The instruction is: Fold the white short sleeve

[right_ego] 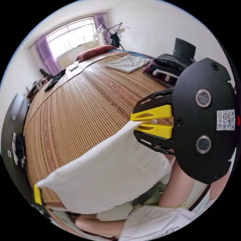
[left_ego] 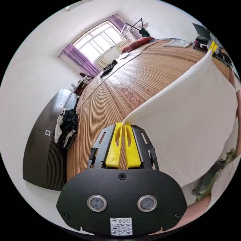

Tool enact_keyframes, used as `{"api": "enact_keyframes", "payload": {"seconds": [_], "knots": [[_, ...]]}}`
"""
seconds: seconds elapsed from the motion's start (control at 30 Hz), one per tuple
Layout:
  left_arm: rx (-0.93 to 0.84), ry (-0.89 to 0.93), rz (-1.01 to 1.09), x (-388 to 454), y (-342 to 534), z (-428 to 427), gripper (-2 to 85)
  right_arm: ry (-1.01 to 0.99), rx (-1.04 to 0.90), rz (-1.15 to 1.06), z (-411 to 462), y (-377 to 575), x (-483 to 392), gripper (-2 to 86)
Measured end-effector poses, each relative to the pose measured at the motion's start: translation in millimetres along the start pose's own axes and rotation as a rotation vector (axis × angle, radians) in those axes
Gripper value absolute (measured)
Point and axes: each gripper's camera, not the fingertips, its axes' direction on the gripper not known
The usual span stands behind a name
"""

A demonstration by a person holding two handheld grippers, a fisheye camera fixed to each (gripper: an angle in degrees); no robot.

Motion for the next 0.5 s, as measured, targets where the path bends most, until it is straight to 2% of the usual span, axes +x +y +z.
{"api": "enact_keyframes", "payload": {"seconds": [0.13, 0.3, 0.37, 0.43, 0.5], "knots": [[0.001, 0.050, -0.032, -24.4, -24.9, 16.9, 1.6, -0.135, 0.042, 0.093, 3.5, -13.9, 57.9, -0.8], [-0.040, 0.090, -0.025, -42.1, -54.6, 55.6, 1.7, -0.180, 0.020, 0.110, 25.7, -38.9, 93.8, -0.7], [-0.107, 0.133, 0.008, -39.3, -65.4, 87.1, 1.8, -0.188, -0.028, 0.090, 40.0, -49.6, 100.0, -0.6], [-0.129, 0.159, -0.041, -46.7, -68.1, 108.5, 1.8, -0.128, -0.095, 0.125, 53.3, -58.1, 113.4, -0.2], [-0.113, 0.111, -0.202, -69.0, -63.5, 118.8, 1.8, 0.006, -0.088, 0.251, 51.0, -52.1, 135.1, 0.6]]}}
